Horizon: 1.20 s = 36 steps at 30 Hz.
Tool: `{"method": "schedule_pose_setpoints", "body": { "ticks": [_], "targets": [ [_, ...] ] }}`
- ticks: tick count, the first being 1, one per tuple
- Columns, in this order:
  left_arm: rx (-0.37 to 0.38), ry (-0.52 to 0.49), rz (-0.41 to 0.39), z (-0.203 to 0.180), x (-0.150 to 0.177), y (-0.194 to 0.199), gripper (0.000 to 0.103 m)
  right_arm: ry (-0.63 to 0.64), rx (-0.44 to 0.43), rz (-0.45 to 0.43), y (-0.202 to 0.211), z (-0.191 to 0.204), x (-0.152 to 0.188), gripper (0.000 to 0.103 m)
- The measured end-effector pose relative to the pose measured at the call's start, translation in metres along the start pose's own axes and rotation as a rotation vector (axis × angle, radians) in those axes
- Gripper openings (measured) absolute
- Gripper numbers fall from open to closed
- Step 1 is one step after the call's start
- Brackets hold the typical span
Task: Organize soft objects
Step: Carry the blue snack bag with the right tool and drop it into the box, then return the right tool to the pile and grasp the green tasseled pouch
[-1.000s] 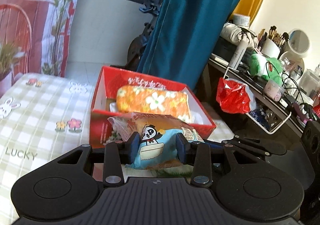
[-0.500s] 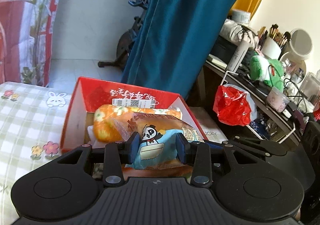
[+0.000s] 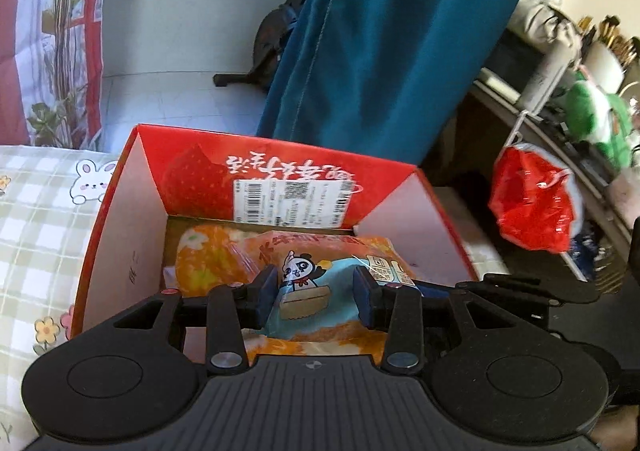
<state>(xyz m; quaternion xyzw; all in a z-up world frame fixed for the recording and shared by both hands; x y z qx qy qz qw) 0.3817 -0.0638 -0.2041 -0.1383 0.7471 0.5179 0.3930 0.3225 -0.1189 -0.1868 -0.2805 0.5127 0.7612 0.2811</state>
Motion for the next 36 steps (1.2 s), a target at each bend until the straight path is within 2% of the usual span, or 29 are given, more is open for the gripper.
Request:
{"method": "schedule_pose_setpoints", "body": {
  "ticks": [6, 14, 18, 23, 28, 36],
  "targets": [
    [-0.022, 0.036, -0.012, 0.015, -0.006, -0.005, 0.046, -0.053, 0.034, 0.061, -0.036, -0.012, -0.006, 0.023],
    [-0.044, 0.011, -0.033, 0.015, -0.008, 0.001, 0.048, -0.05, 0.106, 0.116, -0.061, -0.017, -0.015, 0.023],
    [-0.055, -0.005, -0.042, 0.015, -0.008, 0.002, 0.049, -0.002, 0.24, 0.099, -0.062, -0.025, -0.02, 0.028],
    [-0.077, -0.017, -0.047, 0.014, -0.008, 0.01, 0.051, -0.033, 0.308, 0.038, -0.047, -0.039, -0.022, 0.029],
    [-0.097, -0.055, -0.061, 0.009, -0.009, 0.023, 0.052, -0.043, 0.275, -0.015, -0.028, -0.041, -0.024, 0.029],
    [-0.129, -0.075, -0.089, 0.002, 0.002, 0.061, 0.052, -0.01, 0.17, -0.096, 0.012, -0.013, -0.017, 0.029]
  ]
}}
Point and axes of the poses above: each gripper's, at about its wrist camera, not at the fingertips, and y roughly against the way its jaws point, z to its left, x to its underside, the point moved 8 cm from there along -y, roughly the way its jaws point, and after that the axes turned 9 degrees about -y, right-handed, at the moved point
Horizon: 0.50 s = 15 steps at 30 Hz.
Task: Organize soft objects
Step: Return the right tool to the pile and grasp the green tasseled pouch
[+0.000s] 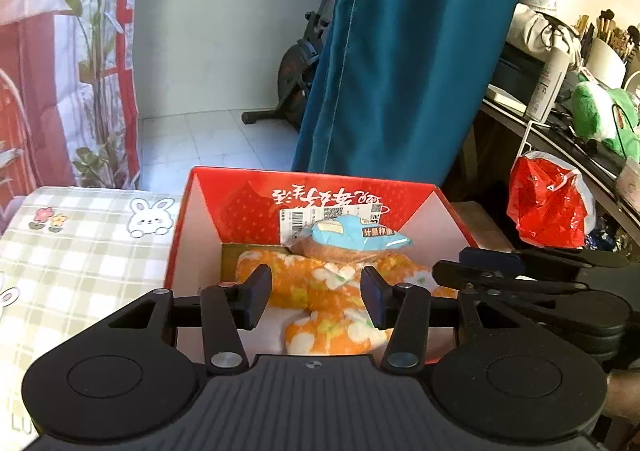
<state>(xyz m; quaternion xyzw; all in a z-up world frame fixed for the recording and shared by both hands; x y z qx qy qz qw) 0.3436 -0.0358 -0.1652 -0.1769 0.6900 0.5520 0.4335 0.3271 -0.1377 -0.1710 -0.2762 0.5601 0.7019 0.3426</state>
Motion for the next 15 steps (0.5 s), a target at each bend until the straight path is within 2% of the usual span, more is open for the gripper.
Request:
{"method": "schedule_pose_setpoints", "body": {
  "ticks": [9, 15],
  "targets": [
    [0.006, -0.015, -0.013, -0.009, 0.042, 0.05, 0.052, -0.026, -0.114, -0.084, 0.071, 0.015, 0.029, 0.029],
    [0.025, 0.005, 0.003, -0.016, 0.084, 0.07, 0.052, -0.028, -0.154, -0.095, 0.105, 0.014, 0.068, 0.03]
  ]
}}
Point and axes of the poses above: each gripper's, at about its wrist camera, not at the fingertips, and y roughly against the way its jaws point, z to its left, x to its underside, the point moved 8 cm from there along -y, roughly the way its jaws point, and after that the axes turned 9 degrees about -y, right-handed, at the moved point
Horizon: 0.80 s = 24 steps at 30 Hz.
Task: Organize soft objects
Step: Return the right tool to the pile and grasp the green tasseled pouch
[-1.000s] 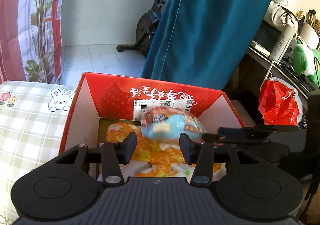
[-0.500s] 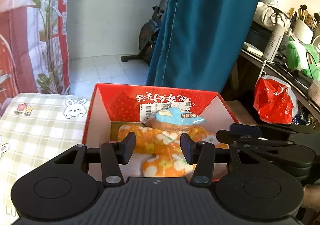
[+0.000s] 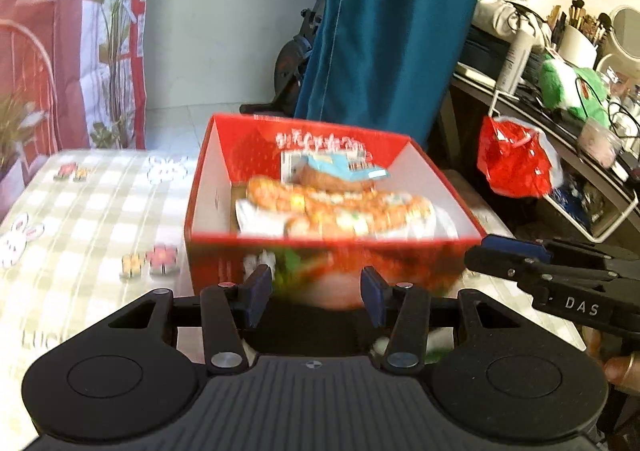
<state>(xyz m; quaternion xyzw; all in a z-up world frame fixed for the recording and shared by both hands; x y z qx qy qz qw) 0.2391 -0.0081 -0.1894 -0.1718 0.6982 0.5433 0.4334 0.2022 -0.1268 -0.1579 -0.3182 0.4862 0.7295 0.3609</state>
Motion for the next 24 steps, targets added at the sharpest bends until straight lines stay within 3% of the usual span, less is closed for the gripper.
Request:
{"method": "schedule_pose_setpoints", "body": {
  "ticks": [4, 13, 24],
  "targets": [
    [0.016, 0.005, 0.028, -0.009, 0.027, 0.004, 0.052, -0.001, 0.002, 0.039, 0.012, -0.004, 0.032, 0.03],
    [0.042, 0.019, 0.079, -0.024, 0.07, 0.004, 0.052, 0.048, 0.047, 0.22, 0.034, -0.023, 0.111, 0.033],
    [0.048, 0.033, 0.107, -0.027, 0.088, 0.0, 0.052, 0.096, 0.038, 0.382, 0.027, -0.02, 0.152, 0.044]
  ]
}}
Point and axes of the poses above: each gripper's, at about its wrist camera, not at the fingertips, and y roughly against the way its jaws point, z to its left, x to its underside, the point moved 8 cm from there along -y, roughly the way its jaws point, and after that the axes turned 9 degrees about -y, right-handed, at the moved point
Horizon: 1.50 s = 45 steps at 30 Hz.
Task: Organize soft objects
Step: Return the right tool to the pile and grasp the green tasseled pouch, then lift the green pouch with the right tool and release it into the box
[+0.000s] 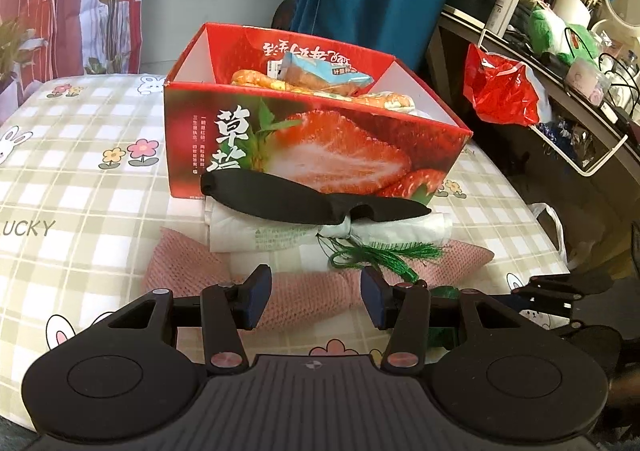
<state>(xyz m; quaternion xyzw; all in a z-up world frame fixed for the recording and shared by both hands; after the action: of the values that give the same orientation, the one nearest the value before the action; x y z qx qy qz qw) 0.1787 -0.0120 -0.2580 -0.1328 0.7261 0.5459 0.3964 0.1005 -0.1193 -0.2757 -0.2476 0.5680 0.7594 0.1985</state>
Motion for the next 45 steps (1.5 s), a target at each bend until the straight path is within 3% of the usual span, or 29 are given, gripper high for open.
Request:
{"method": "schedule_pose_setpoints", "body": {
  "ticks": [5, 15, 21, 30, 45],
  "targets": [
    [0.025, 0.005, 0.005, -0.003, 0.002, -0.005, 0.052, 0.004, -0.029, 0.056, -0.015, 0.003, -0.005, 0.048],
    [0.09, 0.037, 0.037, -0.006, 0.011, -0.02, 0.049, 0.107, -0.112, 0.072, -0.039, 0.043, -0.022, 0.045],
    [0.1, 0.082, 0.075, -0.002, 0.02, -0.036, 0.045, 0.128, -0.158, 0.048, -0.047, 0.059, -0.019, 0.044],
    [0.143, 0.09, 0.085, -0.007, 0.024, -0.047, 0.044, 0.104, -0.155, -0.043, -0.042, 0.051, -0.017, 0.045],
    [0.17, 0.089, 0.069, -0.01, 0.026, -0.05, 0.038, 0.071, -0.158, -0.084, -0.048, 0.052, -0.013, 0.052]
  ]
}}
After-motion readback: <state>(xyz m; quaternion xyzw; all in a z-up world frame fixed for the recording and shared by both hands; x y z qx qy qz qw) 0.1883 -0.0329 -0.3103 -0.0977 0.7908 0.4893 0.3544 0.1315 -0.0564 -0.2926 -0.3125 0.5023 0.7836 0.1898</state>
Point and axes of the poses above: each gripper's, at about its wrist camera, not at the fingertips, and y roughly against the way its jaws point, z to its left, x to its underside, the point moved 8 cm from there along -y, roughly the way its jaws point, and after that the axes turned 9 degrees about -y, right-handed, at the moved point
